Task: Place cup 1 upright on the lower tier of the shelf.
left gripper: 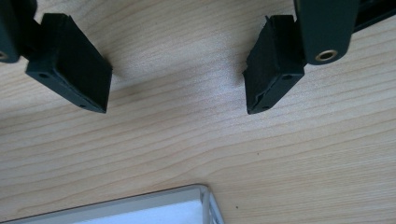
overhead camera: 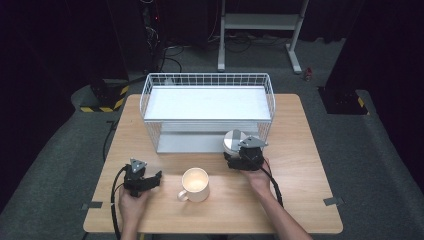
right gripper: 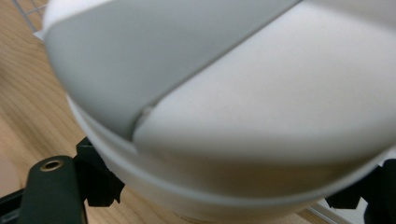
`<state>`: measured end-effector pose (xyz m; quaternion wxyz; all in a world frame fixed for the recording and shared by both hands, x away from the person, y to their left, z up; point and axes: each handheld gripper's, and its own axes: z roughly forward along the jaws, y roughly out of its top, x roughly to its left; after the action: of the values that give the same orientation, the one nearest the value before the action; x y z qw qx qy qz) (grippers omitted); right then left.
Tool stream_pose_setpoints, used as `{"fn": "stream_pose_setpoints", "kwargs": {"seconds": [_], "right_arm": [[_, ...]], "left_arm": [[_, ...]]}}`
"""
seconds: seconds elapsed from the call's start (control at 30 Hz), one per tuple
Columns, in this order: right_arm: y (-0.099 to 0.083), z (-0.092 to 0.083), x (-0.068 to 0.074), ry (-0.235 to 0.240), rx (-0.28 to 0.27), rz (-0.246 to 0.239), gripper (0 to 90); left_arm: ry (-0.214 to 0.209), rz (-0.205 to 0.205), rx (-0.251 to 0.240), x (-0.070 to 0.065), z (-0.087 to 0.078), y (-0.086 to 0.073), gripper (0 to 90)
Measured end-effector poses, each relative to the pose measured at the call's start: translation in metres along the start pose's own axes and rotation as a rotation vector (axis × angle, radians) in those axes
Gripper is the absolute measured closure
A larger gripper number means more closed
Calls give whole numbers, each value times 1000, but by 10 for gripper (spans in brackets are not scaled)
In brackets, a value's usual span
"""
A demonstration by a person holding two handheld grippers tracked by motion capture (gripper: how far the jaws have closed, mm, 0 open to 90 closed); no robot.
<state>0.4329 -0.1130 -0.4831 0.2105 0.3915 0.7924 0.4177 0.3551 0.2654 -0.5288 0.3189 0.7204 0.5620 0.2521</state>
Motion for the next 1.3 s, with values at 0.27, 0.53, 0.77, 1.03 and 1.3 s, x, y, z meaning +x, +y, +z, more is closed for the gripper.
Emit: {"fn": "stream_pose_setpoints", "kwargs": {"seconds": [0.27,0.53,0.77,1.03,1.3], "right_arm": [[5,9,-2,-28,17,-9,185],[4,13,-6,-22,-4,4,185],[11,19,-11,-24,25,-8,183],[10,26,-15,-33,3,-19,183],[16,33,-19,-40,29,-14,183]], "left_arm": [[0,0,0,0,0,0,234],[0,0,0,0,0,0,234],[-1,1,0,0,0,0,233],[0,-1,-1,0,0,0,232],[-1,-2,-1,0,0,0,232]]}}
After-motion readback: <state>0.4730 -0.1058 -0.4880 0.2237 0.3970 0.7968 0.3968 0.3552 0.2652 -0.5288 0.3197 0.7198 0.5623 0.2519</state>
